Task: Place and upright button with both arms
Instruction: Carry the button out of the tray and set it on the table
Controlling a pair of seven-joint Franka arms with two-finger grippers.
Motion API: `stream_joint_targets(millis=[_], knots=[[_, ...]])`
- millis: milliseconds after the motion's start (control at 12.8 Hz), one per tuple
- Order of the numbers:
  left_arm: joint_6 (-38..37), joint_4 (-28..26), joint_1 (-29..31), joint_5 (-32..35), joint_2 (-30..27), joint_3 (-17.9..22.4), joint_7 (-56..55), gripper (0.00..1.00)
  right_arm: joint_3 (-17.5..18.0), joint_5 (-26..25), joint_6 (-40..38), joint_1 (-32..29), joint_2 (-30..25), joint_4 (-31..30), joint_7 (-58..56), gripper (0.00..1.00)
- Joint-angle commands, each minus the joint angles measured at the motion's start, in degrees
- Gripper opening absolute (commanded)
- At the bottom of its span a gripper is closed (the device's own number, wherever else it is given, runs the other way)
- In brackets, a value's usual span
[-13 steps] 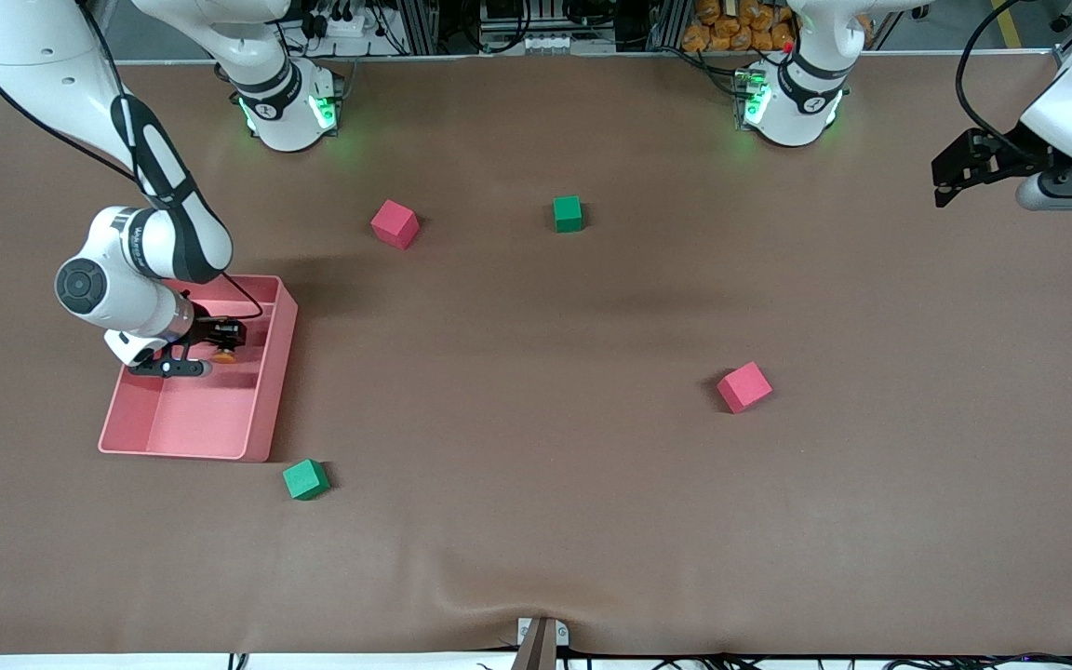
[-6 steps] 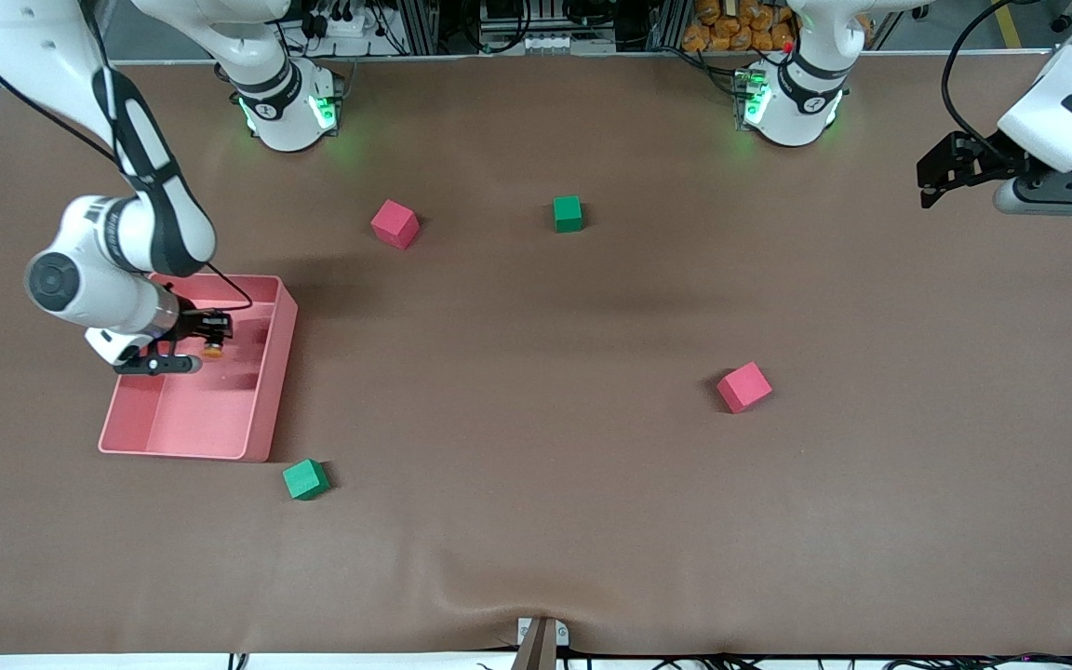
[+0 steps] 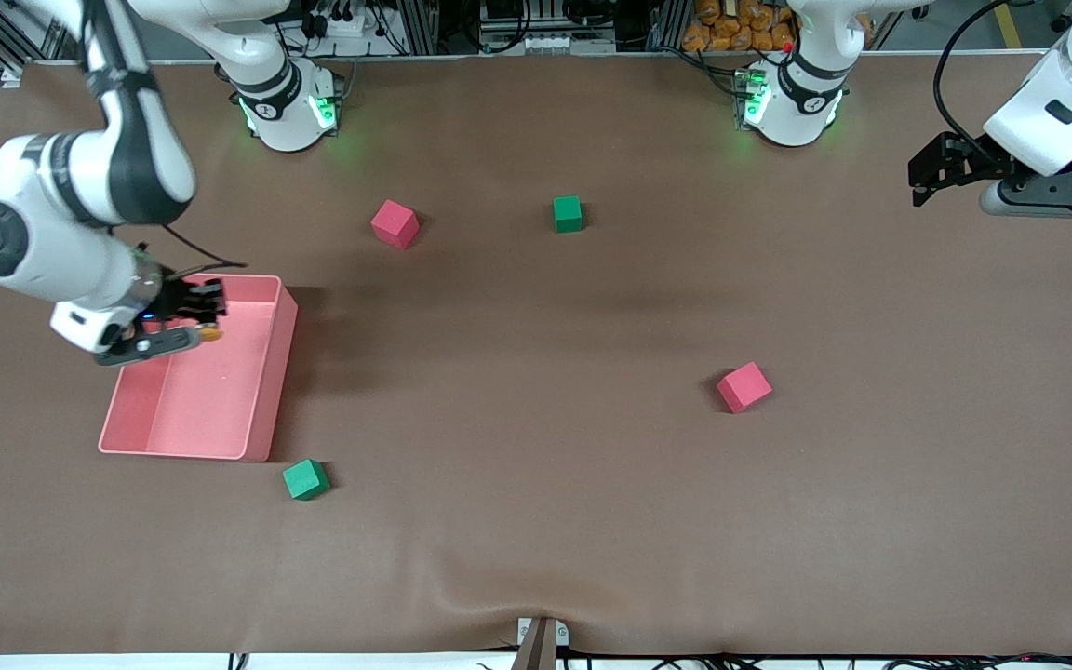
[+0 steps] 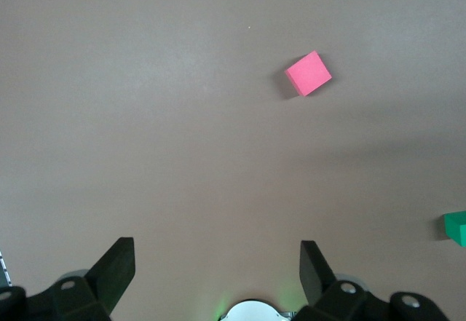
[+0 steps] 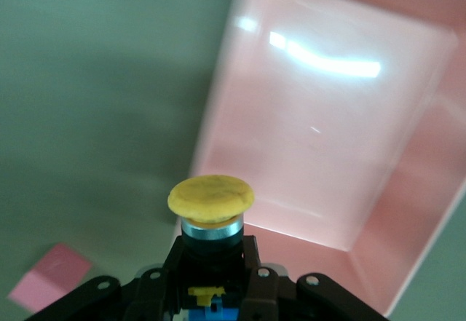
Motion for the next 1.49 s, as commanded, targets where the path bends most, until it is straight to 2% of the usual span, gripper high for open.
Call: stream_joint_targets(millis=[0,157,314,549,941,1176,1412], knots=[[-0.2,-0.8,0.5,0.6,0.7,-0.4,0.7,1.00,-0.5,-0.4,-2.6,10.8,2.0,7.5,0.7,0.00],[-0.3,-1.0,0.6,0.6,3.5,-0.4,0.2,1.00,-0.5,-0.3,-2.2,17.7,6.3,12.2,6.6,0.00],[-0.1,-2.3,0.6,0.6,5.4,-0.4,0.1,1.00,-0.5,-0.3,-0.2,24.2,10.8,15.7,18.7,0.00],[0.3,-3.2,2.3,0.1,10.1,-0.4,0.0,1.00,-0.5,0.5,6.5,29.6,18.5,21.0,33.2,0.00],[-0.1,-3.2,2.5,-2.0,11.0,-0.4,0.2,1.00,-0.6,-0.1,14.2,38.2,35.6,32.6,54.6,0.00],[-3.3,-2.6,2.5,-2.0,10.2,-0.6,0.2,1.00,-0.6,-0.1,23.5,41.2,42.4,35.3,64.2,0.00],[-4.2,-3.0,1.8,-2.1,10.2,-0.8,-0.2,1.00,-0.6,-0.1,23.9,41.7,47.3,40.8,68.7,0.01]])
